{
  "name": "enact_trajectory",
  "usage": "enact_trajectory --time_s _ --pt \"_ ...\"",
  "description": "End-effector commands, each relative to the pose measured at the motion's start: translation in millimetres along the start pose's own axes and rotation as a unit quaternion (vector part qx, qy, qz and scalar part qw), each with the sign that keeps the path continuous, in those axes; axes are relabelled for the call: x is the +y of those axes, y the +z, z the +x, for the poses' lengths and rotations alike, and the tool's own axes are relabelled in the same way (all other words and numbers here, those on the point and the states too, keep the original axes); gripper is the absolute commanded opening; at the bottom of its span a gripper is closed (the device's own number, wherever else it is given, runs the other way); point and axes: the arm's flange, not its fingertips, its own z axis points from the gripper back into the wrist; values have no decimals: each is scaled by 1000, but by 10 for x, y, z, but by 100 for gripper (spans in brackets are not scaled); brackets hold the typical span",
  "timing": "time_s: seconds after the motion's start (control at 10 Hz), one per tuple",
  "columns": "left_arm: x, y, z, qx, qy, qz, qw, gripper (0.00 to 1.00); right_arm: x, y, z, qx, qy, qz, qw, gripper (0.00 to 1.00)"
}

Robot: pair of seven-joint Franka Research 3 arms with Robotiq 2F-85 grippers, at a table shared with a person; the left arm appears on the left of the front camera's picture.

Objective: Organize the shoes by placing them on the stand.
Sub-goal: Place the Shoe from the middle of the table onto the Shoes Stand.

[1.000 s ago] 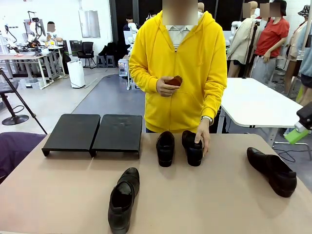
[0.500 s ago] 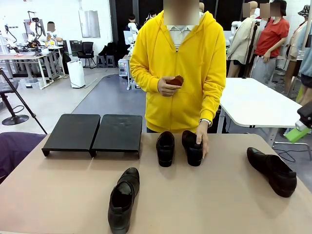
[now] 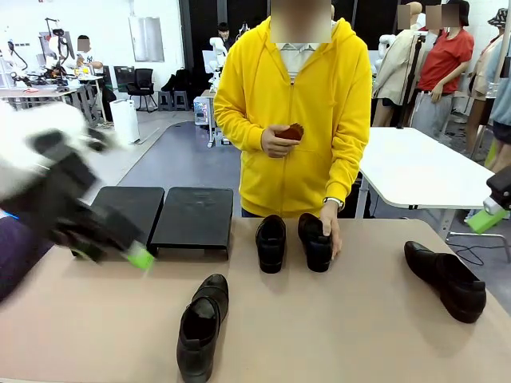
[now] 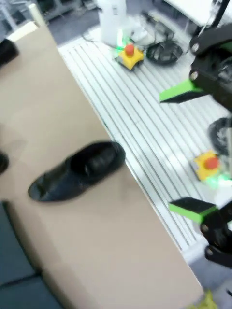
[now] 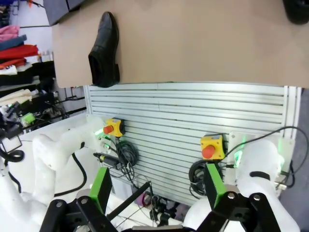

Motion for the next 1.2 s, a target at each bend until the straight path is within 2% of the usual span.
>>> enact_trajectory --time_s 0.0,0.2,0.3,0.4,0.7,1.1 --pt "-474 -585 168 10 -45 23 999 100 13 31 11 4 12 11 1000 100" --pt "-905 -1341 141 47 -76 48 995 100 13 31 11 4 12 11 1000 100" --pt "-956 -1706 103 51 -67 60 995 100 13 31 11 4 12 11 1000 100" --pt "-919 -1938 123 31 -53 82 995 100 13 31 11 4 12 11 1000 100" --pt "-824 -2183 251 8 -46 74 996 100 13 31 11 4 12 11 1000 100" --pt "-644 -2537 318 35 -21 115 993 100 13 31 11 4 12 11 1000 100"
